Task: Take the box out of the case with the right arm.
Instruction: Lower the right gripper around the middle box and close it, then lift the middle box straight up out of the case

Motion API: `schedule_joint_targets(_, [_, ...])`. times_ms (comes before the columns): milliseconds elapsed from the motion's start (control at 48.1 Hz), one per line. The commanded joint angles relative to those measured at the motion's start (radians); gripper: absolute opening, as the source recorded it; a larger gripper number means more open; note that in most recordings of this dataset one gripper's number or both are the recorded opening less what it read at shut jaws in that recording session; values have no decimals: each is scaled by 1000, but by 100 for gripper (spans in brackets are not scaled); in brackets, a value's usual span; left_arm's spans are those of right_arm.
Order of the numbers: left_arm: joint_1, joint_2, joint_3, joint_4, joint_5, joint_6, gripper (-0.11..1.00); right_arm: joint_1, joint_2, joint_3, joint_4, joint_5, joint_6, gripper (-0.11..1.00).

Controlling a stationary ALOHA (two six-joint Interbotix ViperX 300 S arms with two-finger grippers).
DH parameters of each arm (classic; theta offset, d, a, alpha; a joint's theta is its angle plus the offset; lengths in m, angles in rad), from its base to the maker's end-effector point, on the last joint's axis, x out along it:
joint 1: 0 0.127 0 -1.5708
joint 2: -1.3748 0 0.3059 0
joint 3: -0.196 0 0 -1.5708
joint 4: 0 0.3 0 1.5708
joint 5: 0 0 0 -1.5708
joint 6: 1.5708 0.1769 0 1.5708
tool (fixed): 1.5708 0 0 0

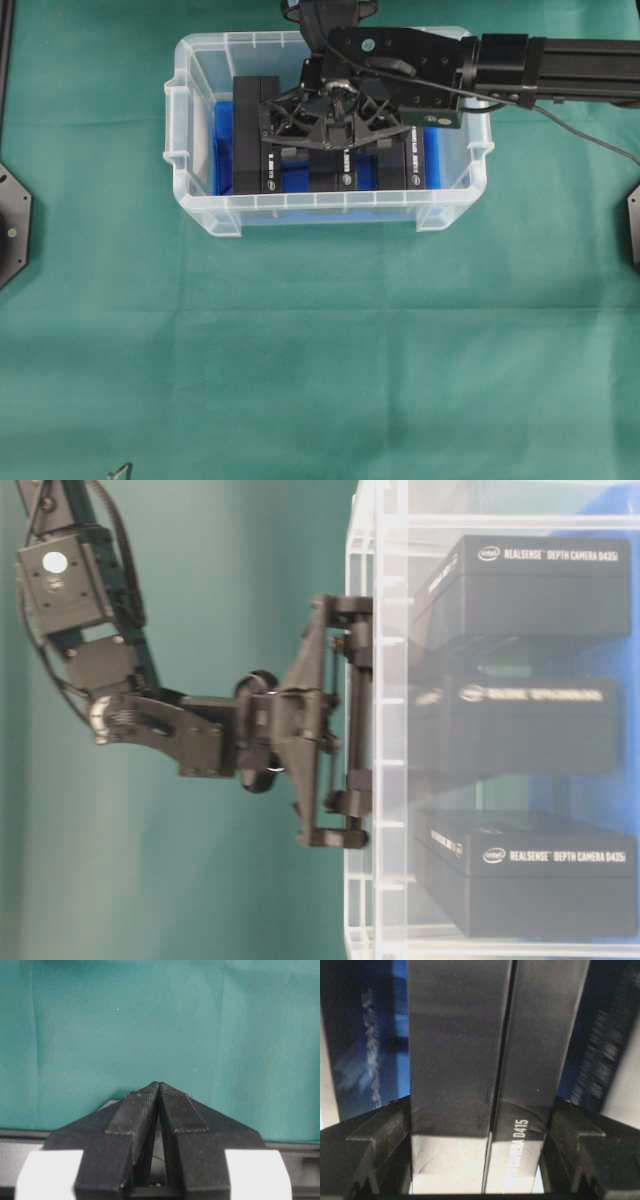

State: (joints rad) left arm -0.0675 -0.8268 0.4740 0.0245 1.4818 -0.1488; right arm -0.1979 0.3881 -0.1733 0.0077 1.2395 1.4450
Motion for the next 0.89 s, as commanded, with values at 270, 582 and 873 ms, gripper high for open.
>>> schedule_joint_targets(270, [-3, 5, -26, 2, -3, 0, 0, 3, -92, -219, -46, 172, 0, 66])
schedule_joint_targets(582, [-3, 3, -26, 2, -3, 0, 0, 17, -92, -385, -100, 334, -2, 66])
schedule_joint_targets(873, [-3, 3, -26, 2, -3, 0, 0, 37, -92, -468, -123, 385, -8, 66])
